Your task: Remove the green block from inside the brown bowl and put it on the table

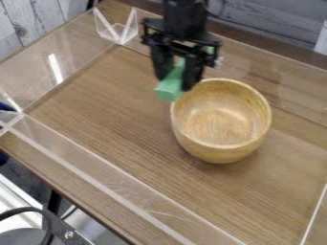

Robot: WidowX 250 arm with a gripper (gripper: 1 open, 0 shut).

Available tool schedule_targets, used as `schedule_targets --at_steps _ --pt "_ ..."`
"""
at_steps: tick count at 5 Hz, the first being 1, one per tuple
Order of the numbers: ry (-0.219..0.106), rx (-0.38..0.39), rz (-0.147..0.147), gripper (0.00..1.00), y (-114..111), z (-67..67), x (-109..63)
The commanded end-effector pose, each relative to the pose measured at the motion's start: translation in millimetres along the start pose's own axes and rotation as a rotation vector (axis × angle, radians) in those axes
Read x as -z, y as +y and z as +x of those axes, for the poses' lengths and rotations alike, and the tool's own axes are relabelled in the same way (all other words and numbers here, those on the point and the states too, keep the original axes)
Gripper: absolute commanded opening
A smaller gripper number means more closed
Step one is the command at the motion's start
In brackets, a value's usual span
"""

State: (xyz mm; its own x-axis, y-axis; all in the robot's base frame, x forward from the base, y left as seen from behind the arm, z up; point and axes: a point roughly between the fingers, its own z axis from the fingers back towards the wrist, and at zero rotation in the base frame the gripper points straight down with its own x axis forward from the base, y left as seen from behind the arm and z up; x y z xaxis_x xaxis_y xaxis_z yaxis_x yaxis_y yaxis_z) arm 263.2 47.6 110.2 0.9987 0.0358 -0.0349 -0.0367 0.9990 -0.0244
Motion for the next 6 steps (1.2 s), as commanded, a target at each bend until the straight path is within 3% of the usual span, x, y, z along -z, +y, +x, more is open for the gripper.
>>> schedule_targets --at_steps 1,2,4,6 --pt "-0.058 -0.021 0.030 0.00 33.5 -5.3 -10.0" --pt "-0.046 -0.035 0.047 0.00 57.6 -13.7 4.7" --pt "0.009 -0.030 0.085 0.00 71.5 -30.7 43.7" --pt "0.027 -0.034 0.092 0.00 79.6 -38.2 77.9"
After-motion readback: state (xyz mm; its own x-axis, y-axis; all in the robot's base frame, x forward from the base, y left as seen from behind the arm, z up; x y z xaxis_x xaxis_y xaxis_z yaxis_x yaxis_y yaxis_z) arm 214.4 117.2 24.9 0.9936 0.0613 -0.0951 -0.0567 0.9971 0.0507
